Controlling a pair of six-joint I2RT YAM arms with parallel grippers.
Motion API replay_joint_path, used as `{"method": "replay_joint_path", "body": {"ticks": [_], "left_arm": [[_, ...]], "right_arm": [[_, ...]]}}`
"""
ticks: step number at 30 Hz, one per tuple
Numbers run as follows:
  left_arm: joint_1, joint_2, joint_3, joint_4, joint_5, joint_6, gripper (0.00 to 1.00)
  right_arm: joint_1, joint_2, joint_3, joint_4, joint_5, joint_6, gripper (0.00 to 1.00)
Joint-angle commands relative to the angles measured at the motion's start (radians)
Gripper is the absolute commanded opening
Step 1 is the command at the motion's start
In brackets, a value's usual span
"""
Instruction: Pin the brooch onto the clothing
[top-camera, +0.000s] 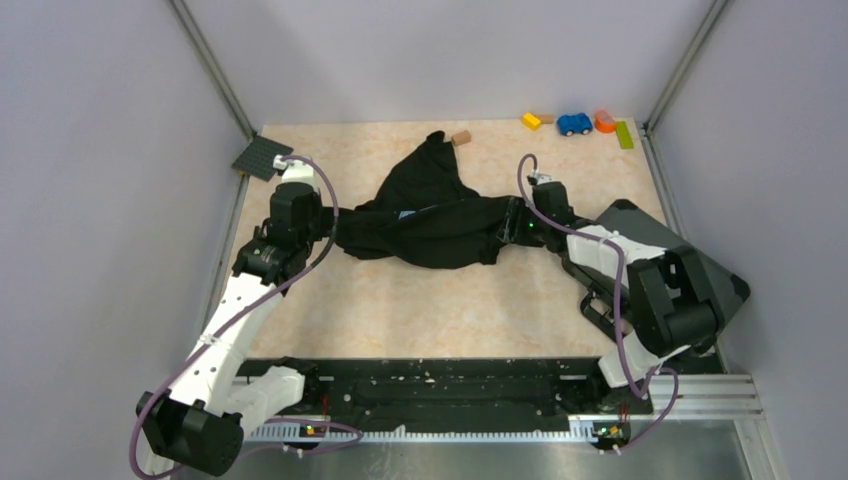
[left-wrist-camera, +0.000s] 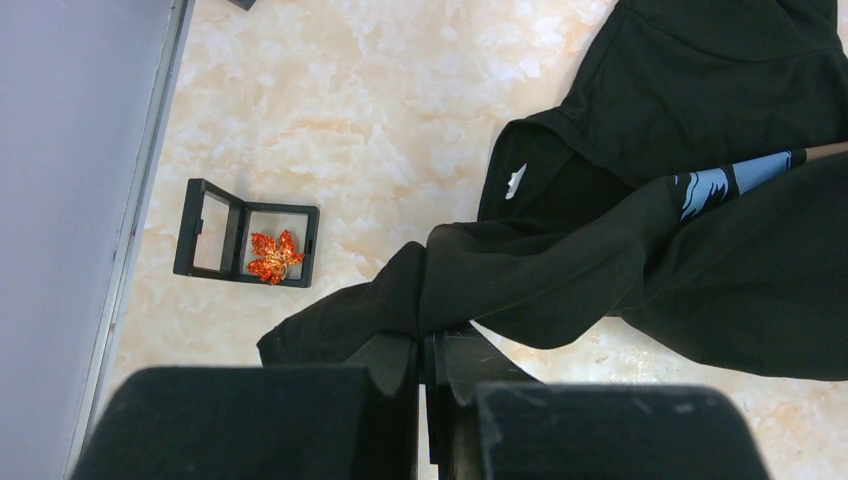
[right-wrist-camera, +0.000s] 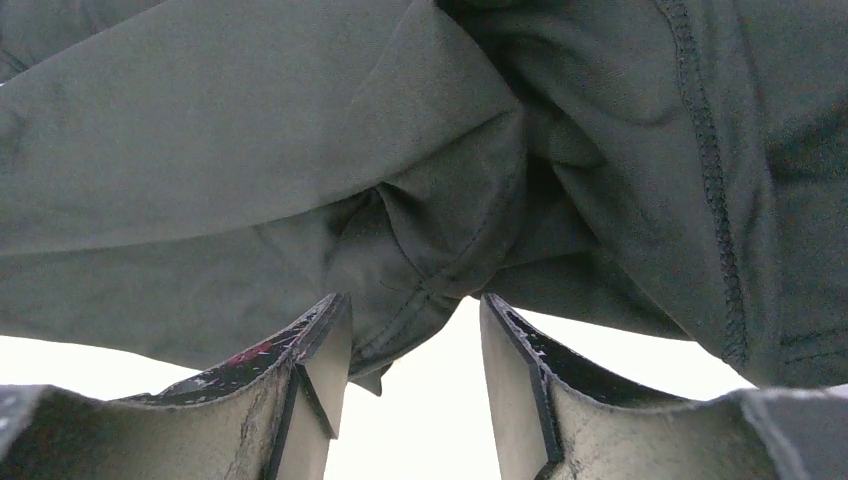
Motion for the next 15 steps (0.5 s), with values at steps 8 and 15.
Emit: {"method": "replay_joint_path", "body": {"ticks": [8,15], "left_arm": [[0.006,0.002,0.003,0.050,0.000,0.012,0.00],[0.006,0.002,0.005,0.050,0.003,0.012,0.00]], "right_arm": [[-0.006,0.047,0.018,0.058,-0.001,0.005,0.51],[-0.007,0.025,0.015,0.063,-0.004,0.001,0.39]]}}
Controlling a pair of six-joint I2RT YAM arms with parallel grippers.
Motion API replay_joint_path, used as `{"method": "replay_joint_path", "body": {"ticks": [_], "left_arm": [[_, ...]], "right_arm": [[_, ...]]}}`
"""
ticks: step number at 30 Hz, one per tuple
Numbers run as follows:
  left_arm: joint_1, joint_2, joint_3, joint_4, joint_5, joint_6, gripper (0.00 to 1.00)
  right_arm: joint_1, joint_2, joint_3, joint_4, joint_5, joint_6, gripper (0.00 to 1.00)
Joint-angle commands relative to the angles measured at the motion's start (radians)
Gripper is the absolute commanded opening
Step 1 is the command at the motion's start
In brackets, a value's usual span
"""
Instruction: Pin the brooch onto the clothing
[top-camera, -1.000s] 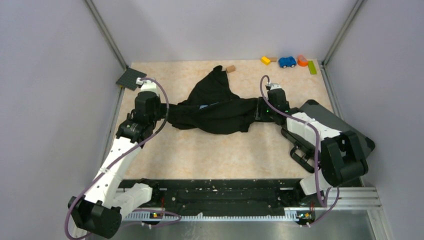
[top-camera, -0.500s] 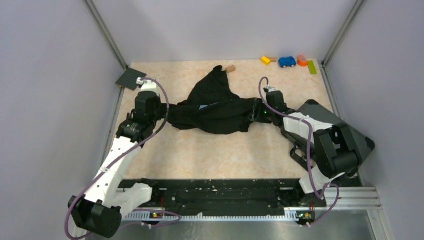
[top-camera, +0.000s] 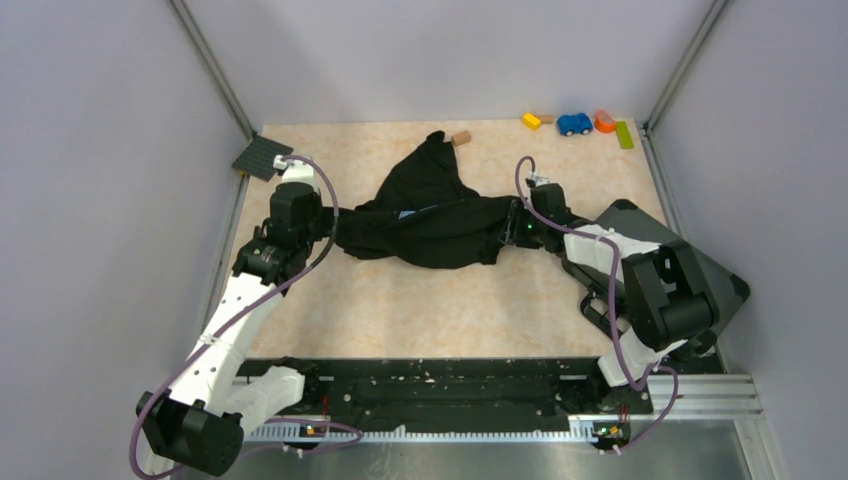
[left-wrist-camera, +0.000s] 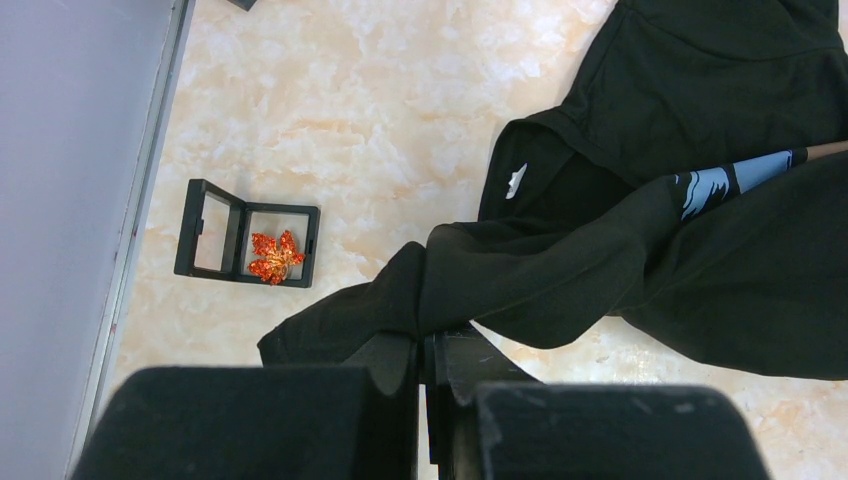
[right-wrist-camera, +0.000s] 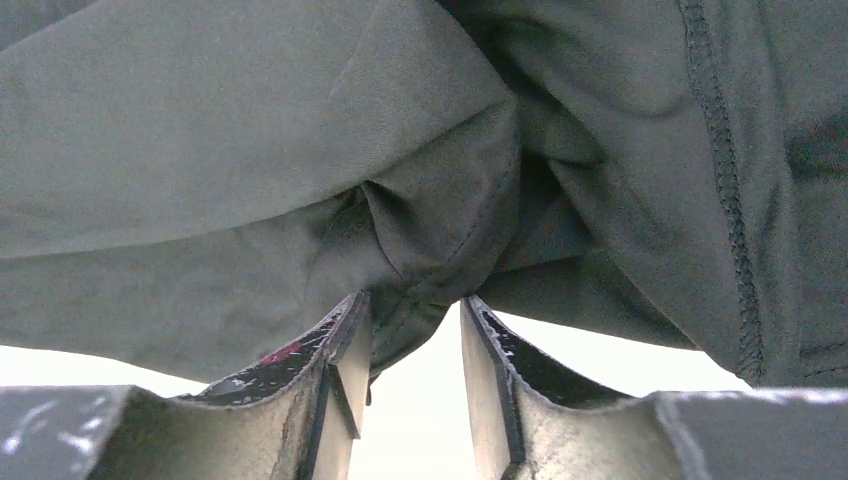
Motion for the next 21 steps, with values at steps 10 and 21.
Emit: {"method": "replay_joint_path", "body": {"ticks": [10,21], "left_arm": [[0.006,-0.001,0.005,0.049,0.005,0.010,0.00],[0.006,-0.003,0.006,0.047,0.007,0.010,0.00]], "right_arm": [[-0.006,-0.004,0.038,0.048,-0.007,-0.026,0.38],[-0.007,0.015,0.088,0.000,0.059,-0.085,0.33]]}}
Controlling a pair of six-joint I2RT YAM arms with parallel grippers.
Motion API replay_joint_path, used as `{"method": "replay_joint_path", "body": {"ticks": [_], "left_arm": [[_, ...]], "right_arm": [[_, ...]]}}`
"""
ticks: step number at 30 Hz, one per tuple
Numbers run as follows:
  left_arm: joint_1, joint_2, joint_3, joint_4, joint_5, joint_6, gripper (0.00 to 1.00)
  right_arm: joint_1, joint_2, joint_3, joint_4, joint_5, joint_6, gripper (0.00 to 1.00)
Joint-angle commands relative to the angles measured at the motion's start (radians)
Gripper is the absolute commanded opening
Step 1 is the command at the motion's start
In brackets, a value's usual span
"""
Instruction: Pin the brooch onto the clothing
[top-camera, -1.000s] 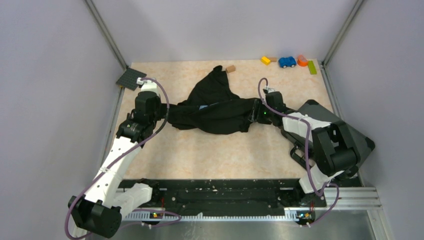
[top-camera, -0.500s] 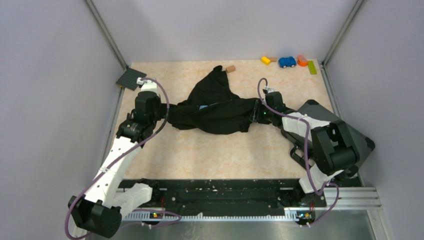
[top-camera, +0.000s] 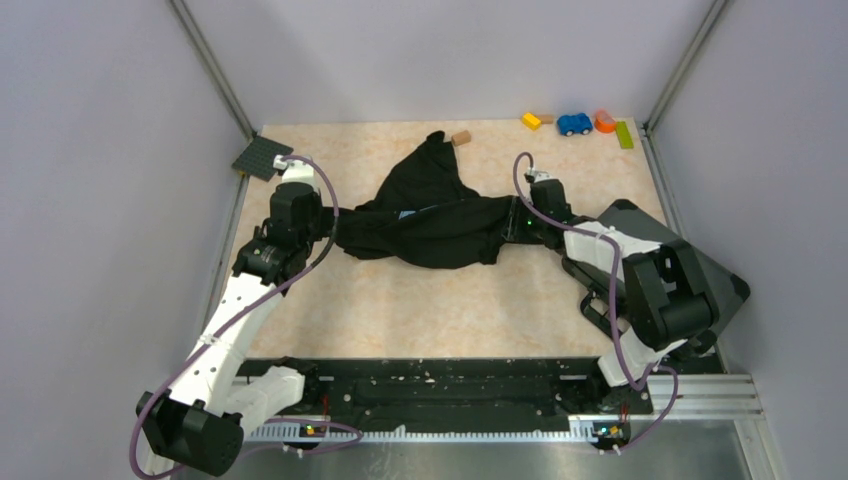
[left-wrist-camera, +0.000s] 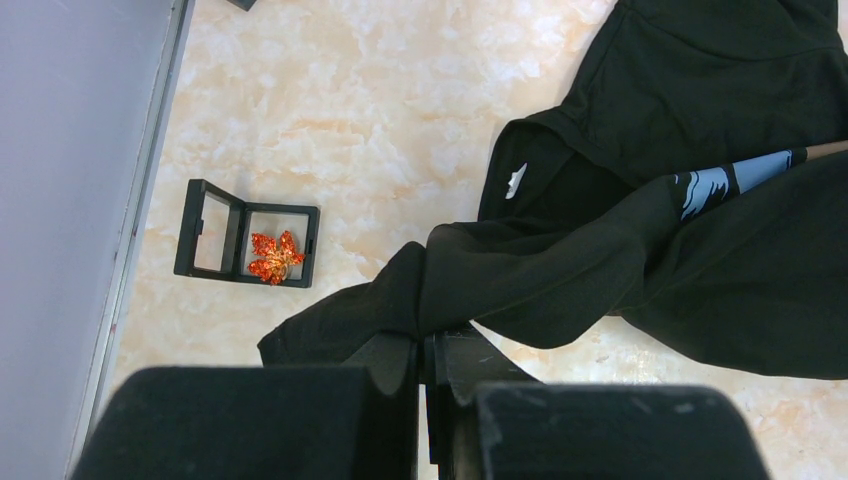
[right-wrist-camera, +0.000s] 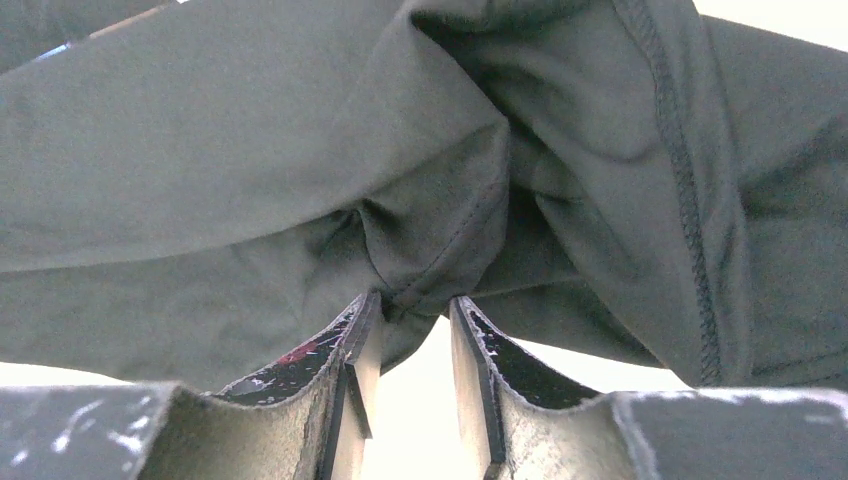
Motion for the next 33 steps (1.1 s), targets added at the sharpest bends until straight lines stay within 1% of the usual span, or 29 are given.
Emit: {"method": "replay_joint_path", "body": {"ticks": [1,5,12,20,24,27,30,33], "left_arm": [[0.006,-0.003,0.006,0.047,0.007,0.009,0.00],[0.006,-0.004,0.006,0.047,0.006,0.011,0.00],[0.006,-0.005,0.006,0.046,0.007,0.011,0.00],[0.006,-0.011,0.006,0.046,0.002,0.010,0.00],[0.007,-0.033,0.002,0.056,-0.049,0.020,0.00],[0.014,-0.052,0.021,0.056,-0.100,0.028,0.00],[0.020,-0.076,0.071,0.047,-0.129,0.031,0.00],[0.019,-0.098,0.142,0.035,-0.155,0.039,0.00]], "right_arm": [[-0.007,0.018,0.072,-0.004,0.033,-0.042,0.35],[-0.006,0.034,0.076,0.001,0.020,-0.042,0.39],[-0.007,0.058,0.079,0.004,0.003,-0.042,0.38],[-0.007,0.014,0.094,-0.029,0.005,-0.037,0.16],[-0.006,-0.054,0.132,-0.107,0.045,-0.050,0.08],[-0.006,-0.133,0.169,-0.172,0.117,-0.073,0.04],[-0.008,-0.215,0.223,-0.242,0.176,-0.096,0.00],[-0.008,-0.301,0.296,-0.300,0.227,-0.119,0.00]]}}
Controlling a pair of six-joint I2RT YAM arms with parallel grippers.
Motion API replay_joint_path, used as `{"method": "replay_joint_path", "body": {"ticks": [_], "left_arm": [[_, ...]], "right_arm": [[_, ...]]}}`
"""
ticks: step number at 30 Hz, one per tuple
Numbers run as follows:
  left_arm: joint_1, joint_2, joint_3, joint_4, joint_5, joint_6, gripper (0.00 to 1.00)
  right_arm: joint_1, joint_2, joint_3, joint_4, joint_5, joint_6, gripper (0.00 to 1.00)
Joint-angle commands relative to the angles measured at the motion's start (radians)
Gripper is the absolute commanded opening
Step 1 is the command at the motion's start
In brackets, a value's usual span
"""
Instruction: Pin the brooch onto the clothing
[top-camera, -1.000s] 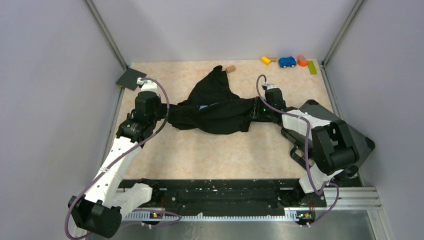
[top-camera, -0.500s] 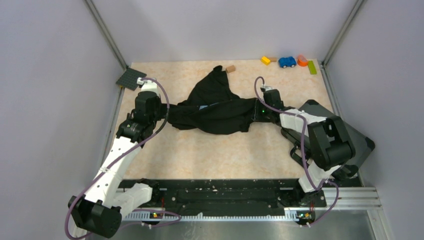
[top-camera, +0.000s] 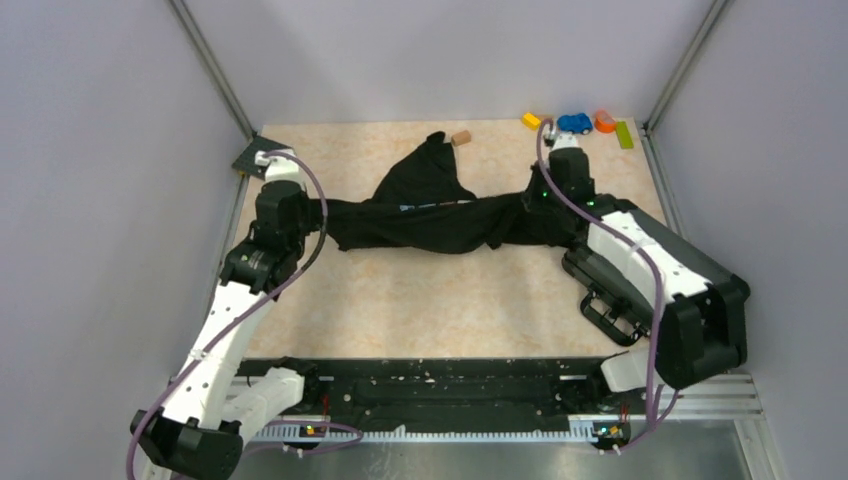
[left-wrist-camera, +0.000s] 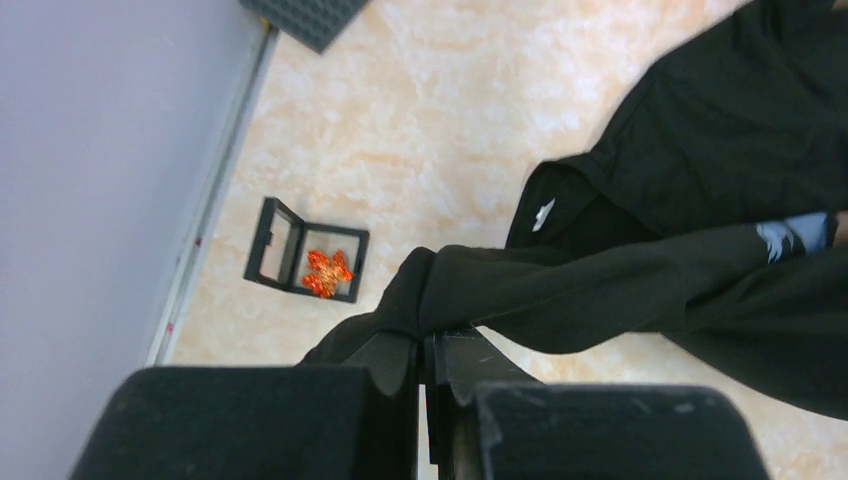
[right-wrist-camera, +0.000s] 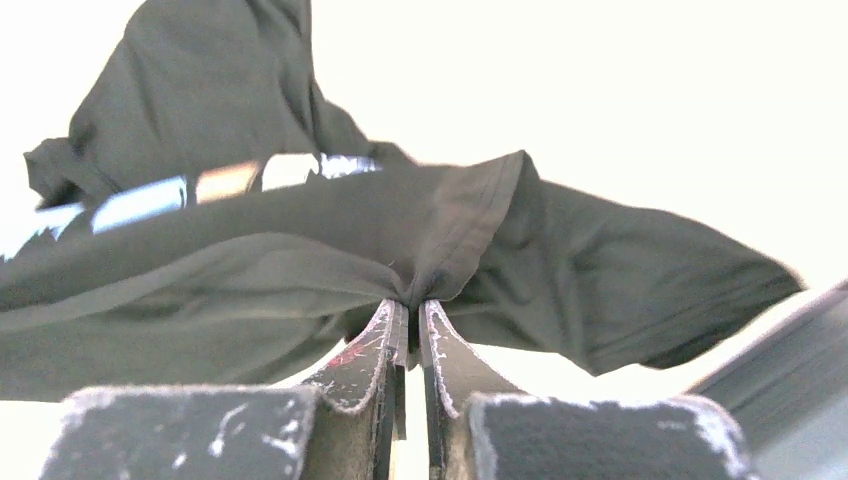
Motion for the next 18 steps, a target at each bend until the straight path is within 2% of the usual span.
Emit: {"method": "replay_joint_path", "body": {"ticks": [1,9,14,18], "left_arm": [[0.007,-0.058,0.149,0.038,-0.088,0.028,0.00],[0.007,-0.049,0.472,0.030,-0.146,0.127,0.00],[0.007,-0.021,0.681,0.006,-0.059,0.197,0.00],[0.007,-0.014,0.782,-0.031,0.041,0.193,0.00]], "right_arm": [[-0.008,-0.161,0.151,-0.088,0.120,-0.056,0.00],[-0.007,-0.347,0.388,-0.156,0.226,-0.178,0.00],[-0.007,-0.469,0.465,-0.089,0.198,-0.256,0.00],[-0.007,-0.510,0.531,-0.090,0.130,-0.259,0.00]]}}
